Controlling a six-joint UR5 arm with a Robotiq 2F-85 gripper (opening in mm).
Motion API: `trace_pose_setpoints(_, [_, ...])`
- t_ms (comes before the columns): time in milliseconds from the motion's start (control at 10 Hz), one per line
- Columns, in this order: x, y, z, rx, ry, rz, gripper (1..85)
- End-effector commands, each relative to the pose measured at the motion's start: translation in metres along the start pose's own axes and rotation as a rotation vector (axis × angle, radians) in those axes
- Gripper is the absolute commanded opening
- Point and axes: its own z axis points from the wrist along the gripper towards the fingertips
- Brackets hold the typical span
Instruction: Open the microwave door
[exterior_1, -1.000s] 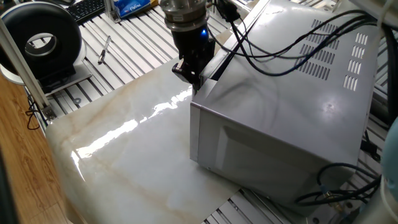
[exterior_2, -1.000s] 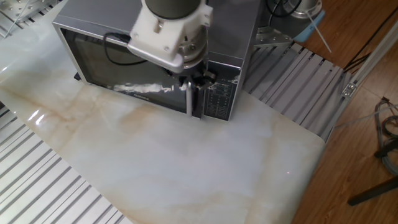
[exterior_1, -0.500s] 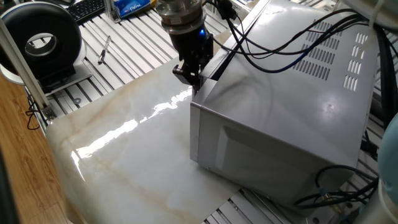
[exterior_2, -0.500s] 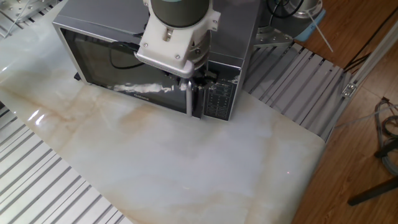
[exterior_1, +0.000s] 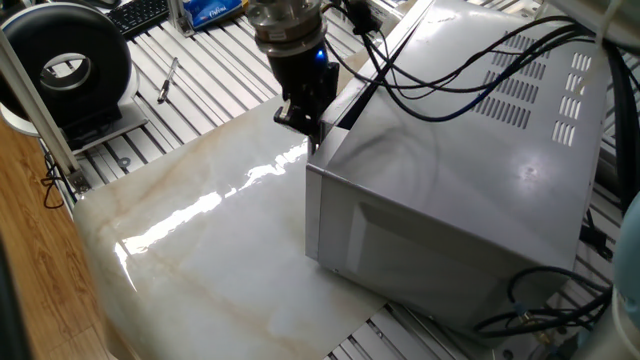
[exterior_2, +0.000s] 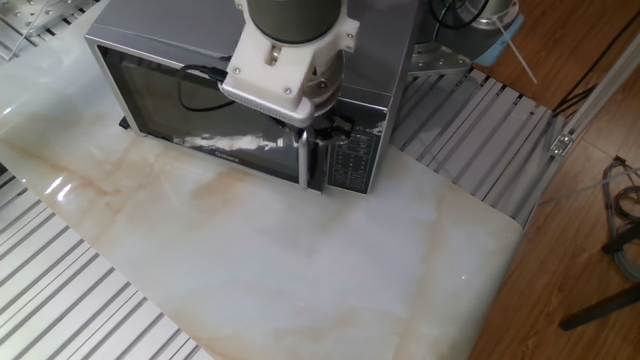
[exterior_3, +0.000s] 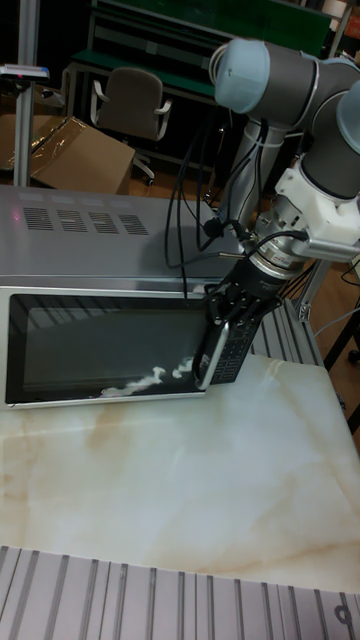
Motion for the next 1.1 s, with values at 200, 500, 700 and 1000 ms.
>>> trace_pose_setpoints(200, [0.005,-0.027,0.006,-0.048,-0.029,-0.082,41.3])
trace_pose_setpoints(500, [0.002,-0.001,-0.001,-0.016,0.01,-0.092,51.3])
trace_pose_setpoints(700, [0.008,-0.011,-0.002,0.002,0.032,-0.11,53.0])
trace_pose_setpoints(1000, [0.012,-0.01,-0.009,0.003,0.034,-0.092,51.3])
